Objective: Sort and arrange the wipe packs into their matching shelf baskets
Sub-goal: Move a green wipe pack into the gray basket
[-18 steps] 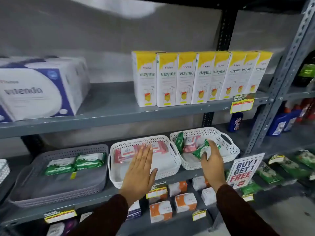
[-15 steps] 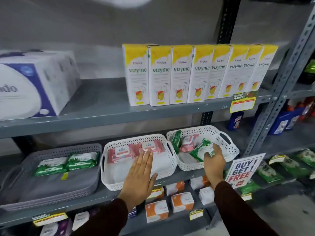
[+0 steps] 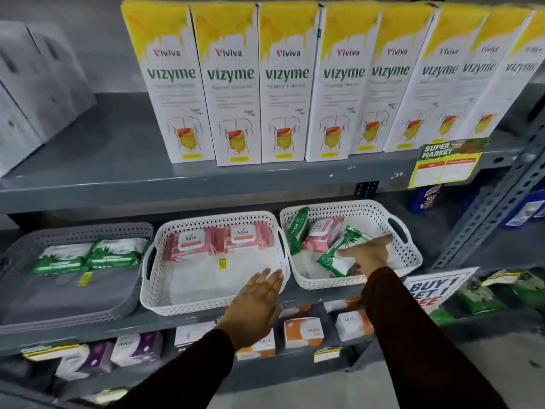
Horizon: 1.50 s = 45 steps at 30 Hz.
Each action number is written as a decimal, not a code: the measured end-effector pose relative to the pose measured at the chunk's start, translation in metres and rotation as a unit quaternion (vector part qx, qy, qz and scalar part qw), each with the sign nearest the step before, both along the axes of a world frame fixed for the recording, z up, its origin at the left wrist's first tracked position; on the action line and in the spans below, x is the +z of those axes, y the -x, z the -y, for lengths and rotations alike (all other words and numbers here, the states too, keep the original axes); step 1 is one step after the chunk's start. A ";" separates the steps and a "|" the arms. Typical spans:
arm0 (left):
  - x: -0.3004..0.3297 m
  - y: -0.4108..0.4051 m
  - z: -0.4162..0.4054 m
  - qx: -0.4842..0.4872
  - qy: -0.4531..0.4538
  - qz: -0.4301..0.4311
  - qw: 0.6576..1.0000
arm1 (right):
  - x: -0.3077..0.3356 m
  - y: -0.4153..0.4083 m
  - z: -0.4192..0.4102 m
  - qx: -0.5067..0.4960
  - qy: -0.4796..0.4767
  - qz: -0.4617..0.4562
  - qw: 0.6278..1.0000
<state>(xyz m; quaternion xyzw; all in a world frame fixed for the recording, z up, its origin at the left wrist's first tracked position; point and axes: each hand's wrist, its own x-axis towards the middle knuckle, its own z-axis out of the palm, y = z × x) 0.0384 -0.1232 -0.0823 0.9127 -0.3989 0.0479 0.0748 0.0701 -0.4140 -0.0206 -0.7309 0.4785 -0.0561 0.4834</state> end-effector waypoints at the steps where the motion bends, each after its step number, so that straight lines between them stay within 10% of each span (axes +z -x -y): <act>1: 0.000 -0.001 0.001 -0.002 -0.001 -0.001 1.000 | -0.002 0.002 0.000 -0.014 -0.023 0.019 0.999; 12: 0.003 0.009 -0.050 0.003 0.003 0.004 1.000 | 0.015 0.015 0.001 -0.028 -0.252 0.297 0.921; 20: 0.009 0.017 -0.166 0.108 0.025 0.002 0.994 | 0.035 -0.022 -0.126 0.186 -0.414 0.229 0.861; 31: 0.018 0.013 -0.320 0.238 0.043 0.003 0.970 | 0.035 -0.090 -0.389 0.474 -0.115 0.136 0.862; 45: 0.002 0.010 -0.358 0.239 0.061 0.027 0.969 | -0.010 -0.129 -0.499 0.625 0.315 0.057 0.712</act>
